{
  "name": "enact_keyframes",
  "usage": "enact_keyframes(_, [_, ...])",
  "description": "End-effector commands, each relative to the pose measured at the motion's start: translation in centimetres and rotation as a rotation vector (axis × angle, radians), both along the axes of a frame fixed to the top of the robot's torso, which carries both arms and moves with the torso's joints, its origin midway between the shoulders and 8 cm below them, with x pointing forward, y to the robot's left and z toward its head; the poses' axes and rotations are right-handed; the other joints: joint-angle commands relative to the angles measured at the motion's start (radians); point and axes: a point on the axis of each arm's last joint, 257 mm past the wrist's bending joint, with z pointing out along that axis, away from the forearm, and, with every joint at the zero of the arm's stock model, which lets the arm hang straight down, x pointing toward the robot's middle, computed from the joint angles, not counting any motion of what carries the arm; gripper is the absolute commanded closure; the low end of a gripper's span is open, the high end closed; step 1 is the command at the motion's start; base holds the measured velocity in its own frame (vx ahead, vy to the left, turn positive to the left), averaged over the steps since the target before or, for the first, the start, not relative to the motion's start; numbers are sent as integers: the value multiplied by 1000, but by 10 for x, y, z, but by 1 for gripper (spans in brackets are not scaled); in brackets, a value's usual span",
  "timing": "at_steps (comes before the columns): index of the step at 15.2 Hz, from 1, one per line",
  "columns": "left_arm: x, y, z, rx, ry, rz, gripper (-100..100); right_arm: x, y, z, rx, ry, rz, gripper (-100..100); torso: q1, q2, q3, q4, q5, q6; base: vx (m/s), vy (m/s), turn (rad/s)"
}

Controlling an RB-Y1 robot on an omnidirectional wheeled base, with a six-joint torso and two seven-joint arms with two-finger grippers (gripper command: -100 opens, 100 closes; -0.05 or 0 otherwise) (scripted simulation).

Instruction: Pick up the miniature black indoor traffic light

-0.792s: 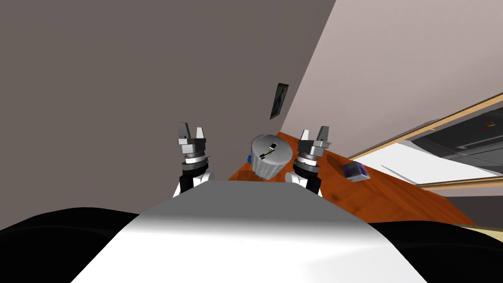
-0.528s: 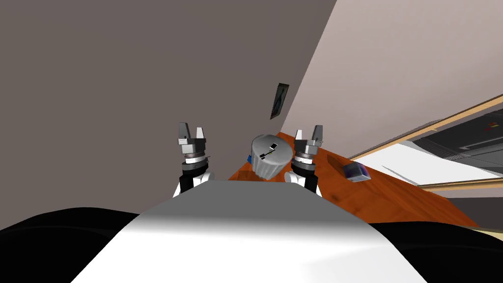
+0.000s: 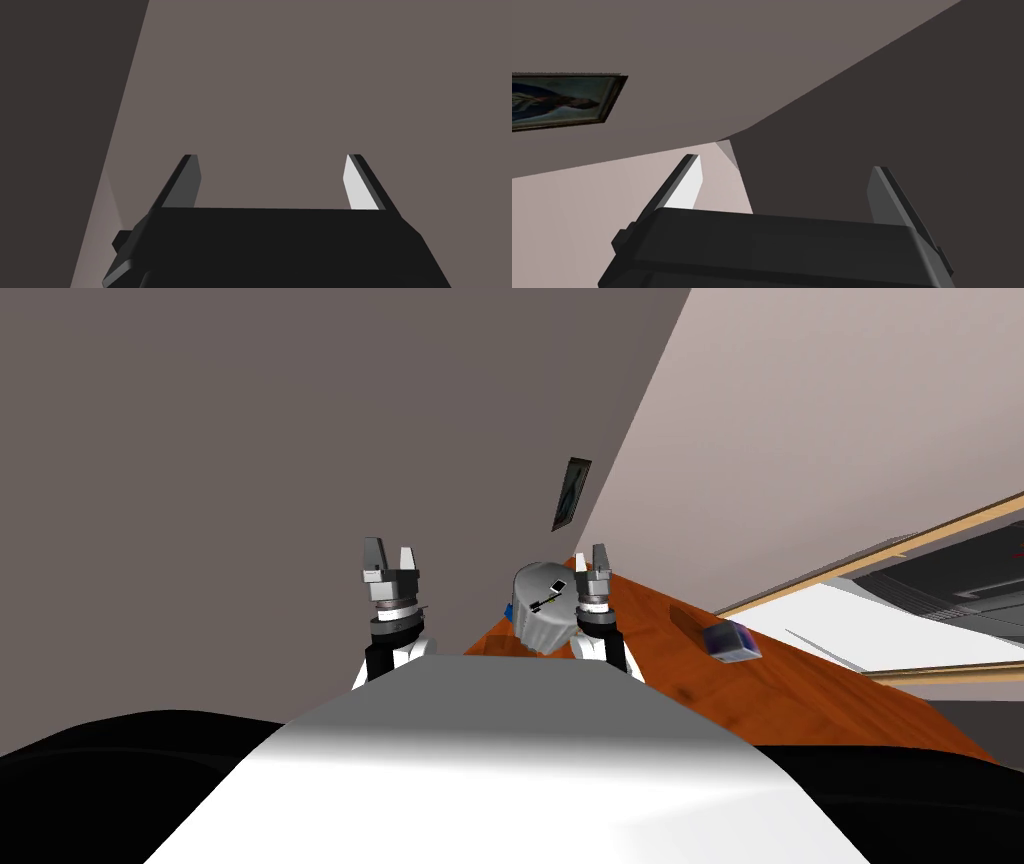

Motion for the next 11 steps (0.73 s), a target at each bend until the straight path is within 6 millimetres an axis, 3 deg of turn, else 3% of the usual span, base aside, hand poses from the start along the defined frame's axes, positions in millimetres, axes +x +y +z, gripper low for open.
enact_keyframes(1, [0,0,0,0,0,0,0,7,12,-12,-40,16,15,-100,0,0,0,0,0,0,3,-3,30])
enact_keyframes(2, [0,0,0,0,0,0,0,12,31,-17,-88,21,39,-100,0,0,0,0,0,0,2,-2,35])
enact_keyframes(3, [0,0,0,0,0,0,0,15,30,-22,-90,32,37,-100,0,0,0,0,0,0,2,-3,32])
enact_keyframes(4, [0,0,0,0,0,0,0,22,46,-33,-142,46,58,-100,0,0,0,0,0,0,2,-3,37])
enact_keyframes(11, [0,0,0,0,0,0,0,37,106,-78,-344,83,123,-100,0,0,0,0,0,0,4,-3,39])
